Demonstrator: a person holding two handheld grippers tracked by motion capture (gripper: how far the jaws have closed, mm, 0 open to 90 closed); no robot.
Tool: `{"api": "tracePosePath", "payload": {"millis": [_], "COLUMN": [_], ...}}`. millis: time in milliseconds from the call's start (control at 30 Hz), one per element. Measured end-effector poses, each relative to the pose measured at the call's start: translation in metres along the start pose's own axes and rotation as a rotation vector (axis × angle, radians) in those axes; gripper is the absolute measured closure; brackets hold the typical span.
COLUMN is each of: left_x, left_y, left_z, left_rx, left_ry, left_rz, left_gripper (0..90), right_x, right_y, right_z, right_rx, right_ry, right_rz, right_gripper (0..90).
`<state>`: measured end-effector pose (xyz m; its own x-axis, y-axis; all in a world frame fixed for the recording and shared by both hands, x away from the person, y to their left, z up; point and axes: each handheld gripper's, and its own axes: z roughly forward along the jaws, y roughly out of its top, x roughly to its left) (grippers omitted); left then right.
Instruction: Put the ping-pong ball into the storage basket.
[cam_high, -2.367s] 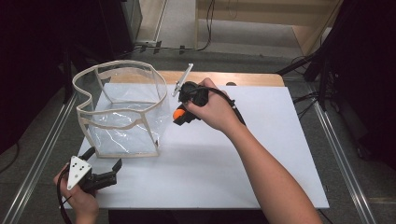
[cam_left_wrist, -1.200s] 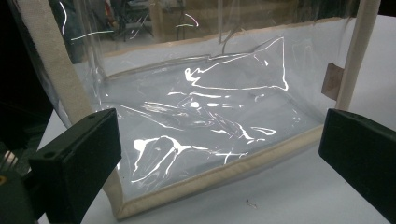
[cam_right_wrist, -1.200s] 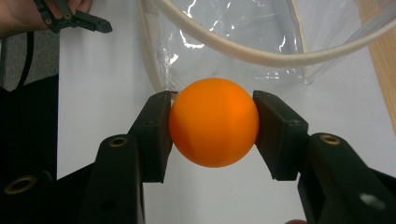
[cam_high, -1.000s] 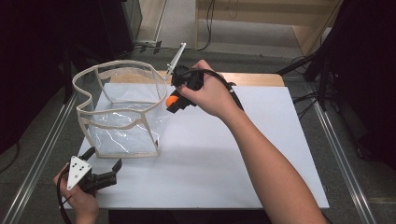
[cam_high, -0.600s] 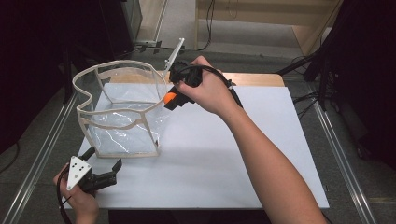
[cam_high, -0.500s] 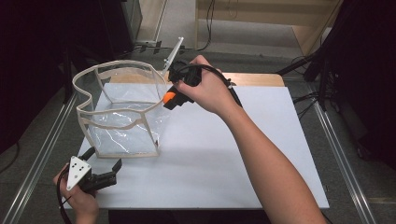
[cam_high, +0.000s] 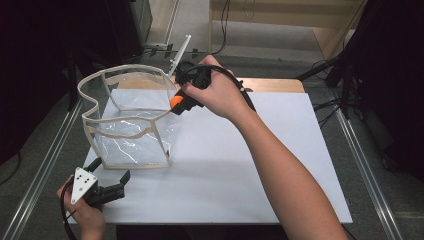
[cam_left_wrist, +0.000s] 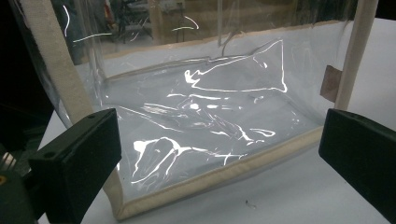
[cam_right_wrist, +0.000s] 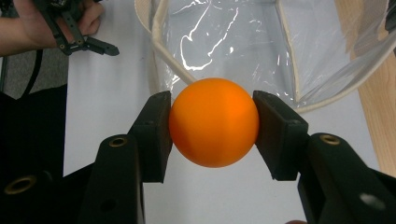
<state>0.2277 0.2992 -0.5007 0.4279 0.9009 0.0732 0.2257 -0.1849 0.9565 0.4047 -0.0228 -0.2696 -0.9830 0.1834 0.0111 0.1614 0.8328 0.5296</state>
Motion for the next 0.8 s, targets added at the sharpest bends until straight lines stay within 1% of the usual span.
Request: {"api": "tracePosePath", "payload": {"millis": [333,367,500,567,800], "left_x": [0.000,0.000,0.000,0.000,0.000], "left_y": [0.000,0.000,0.000,0.000,0.000], "left_z": [0.000,0.000,0.000,0.000,0.000], "left_rx": [-0.005,-0.006,-0.005,-0.006,-0.006], "left_ry": [-0.002,-0.002,-0.002,-0.002,-0.003], "left_rz": [-0.008,-0.009,-0.008,-0.009,-0.009], "left_gripper": [0.0,0.0,0.0,0.0,0.0], "right_x": [0.000,-0.001,-0.001,-0.002,-0.006], "right_y": [0.014,0.015,0.020,0.022,0.026], "right_z": [0.002,0.003,0.004,0.006,0.011], "right_rx": [0.005,0.004,0.008,0.005,0.005], "right_ry": [0.002,0.004,0.000,0.007,0.011], "right_rz": [-0.010,-0.017,-0.012,-0.016,-0.010], "right_gripper": [47.6,47.6,47.6,47.6,47.6]}}
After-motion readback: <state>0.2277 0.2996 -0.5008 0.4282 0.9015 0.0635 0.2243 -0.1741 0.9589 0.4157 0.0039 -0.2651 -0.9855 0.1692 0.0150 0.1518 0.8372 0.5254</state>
